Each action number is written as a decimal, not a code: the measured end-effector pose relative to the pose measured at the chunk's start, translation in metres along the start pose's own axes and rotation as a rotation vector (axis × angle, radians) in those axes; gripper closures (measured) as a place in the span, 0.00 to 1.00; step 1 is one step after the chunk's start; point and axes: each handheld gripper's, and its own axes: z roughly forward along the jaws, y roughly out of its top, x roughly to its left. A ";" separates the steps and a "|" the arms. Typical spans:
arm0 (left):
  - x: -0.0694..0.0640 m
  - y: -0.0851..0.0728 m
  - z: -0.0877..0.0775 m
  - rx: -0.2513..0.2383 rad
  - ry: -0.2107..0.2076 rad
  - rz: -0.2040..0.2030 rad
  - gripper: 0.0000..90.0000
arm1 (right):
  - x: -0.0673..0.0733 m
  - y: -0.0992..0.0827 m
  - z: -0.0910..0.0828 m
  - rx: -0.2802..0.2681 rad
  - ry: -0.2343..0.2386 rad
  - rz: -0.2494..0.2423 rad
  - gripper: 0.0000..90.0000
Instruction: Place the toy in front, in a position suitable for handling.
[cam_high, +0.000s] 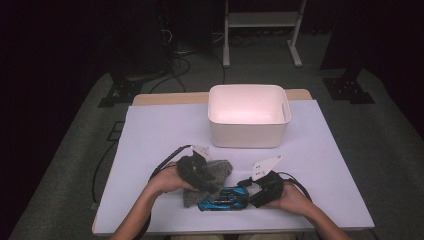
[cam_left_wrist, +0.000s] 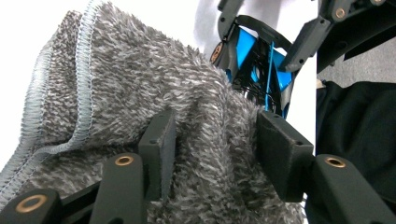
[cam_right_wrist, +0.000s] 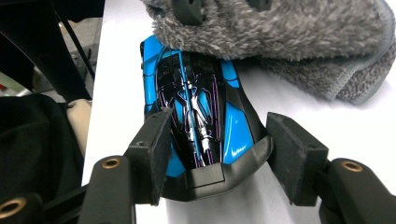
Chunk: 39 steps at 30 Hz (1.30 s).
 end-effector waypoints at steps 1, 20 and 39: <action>0.000 0.000 0.000 0.000 0.000 0.000 0.51 | 0.000 0.000 0.000 0.000 0.000 0.000 0.46; -0.013 -0.002 0.001 0.015 -0.024 0.057 0.65 | 0.024 0.001 -0.005 -0.012 -0.122 -0.165 0.46; -0.044 -0.007 -0.012 -0.031 -0.007 0.173 0.69 | 0.027 0.006 -0.001 0.056 -0.045 -0.124 0.38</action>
